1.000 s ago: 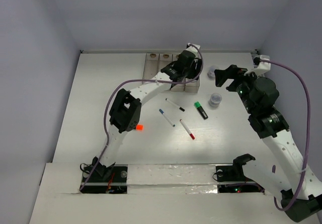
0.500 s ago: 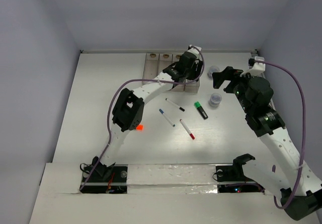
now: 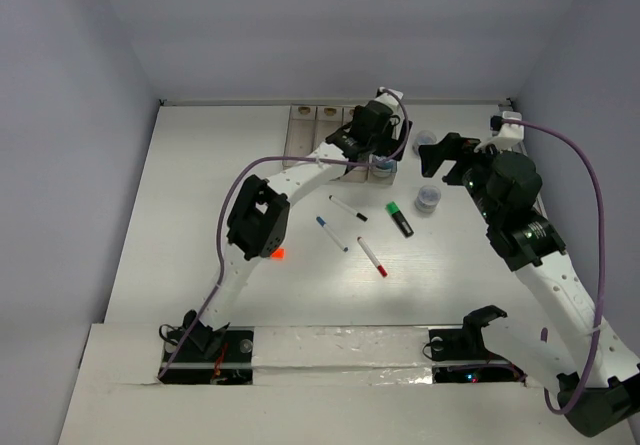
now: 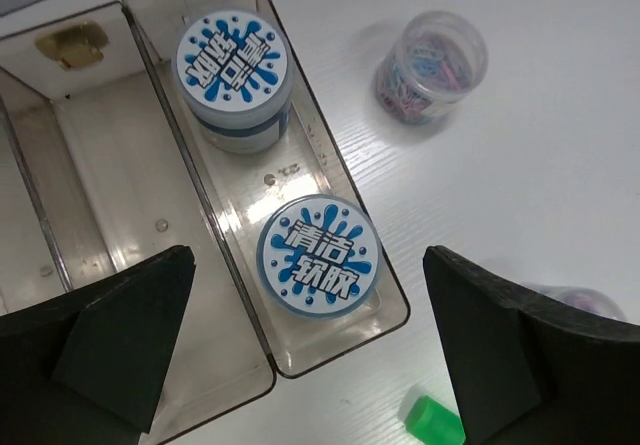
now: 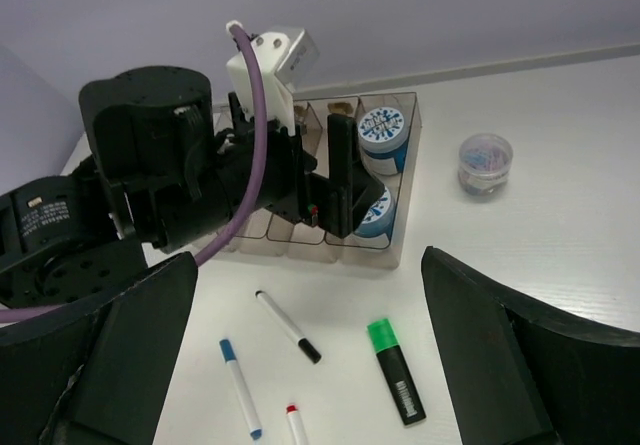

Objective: Sort the stationery into containers
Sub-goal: Pick up the stationery from the center of the board.

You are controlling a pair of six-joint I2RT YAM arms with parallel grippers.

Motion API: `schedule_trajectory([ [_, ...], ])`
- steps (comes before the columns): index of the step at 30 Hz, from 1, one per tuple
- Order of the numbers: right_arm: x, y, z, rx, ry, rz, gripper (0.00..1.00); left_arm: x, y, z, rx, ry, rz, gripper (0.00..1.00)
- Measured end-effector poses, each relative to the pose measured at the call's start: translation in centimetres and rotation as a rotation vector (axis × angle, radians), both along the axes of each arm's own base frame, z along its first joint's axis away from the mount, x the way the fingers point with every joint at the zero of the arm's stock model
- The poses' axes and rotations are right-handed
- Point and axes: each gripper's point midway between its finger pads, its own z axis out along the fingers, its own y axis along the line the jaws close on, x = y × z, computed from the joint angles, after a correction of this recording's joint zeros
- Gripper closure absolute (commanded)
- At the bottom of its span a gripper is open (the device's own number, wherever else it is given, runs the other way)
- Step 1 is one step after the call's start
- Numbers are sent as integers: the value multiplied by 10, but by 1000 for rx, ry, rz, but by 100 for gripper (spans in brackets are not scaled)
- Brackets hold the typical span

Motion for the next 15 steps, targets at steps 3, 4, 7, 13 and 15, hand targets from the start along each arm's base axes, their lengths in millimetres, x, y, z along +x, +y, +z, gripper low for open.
schedule_trajectory([
  [3,-2,5,2,-4,-11,32,0,-2,0,26,-30,-29,-10,1],
  [4,-3,7,3,-4,-16,49,0,-4,2,38,-41,-44,-11,1],
  [7,-8,18,7,-1,-32,118,0,-15,18,100,-94,-129,2,1],
  [13,-8,62,5,32,-32,339,0,-86,113,275,-297,-393,119,1],
  [15,-4,87,-4,51,-5,428,0,-121,155,325,-392,-483,168,1],
])
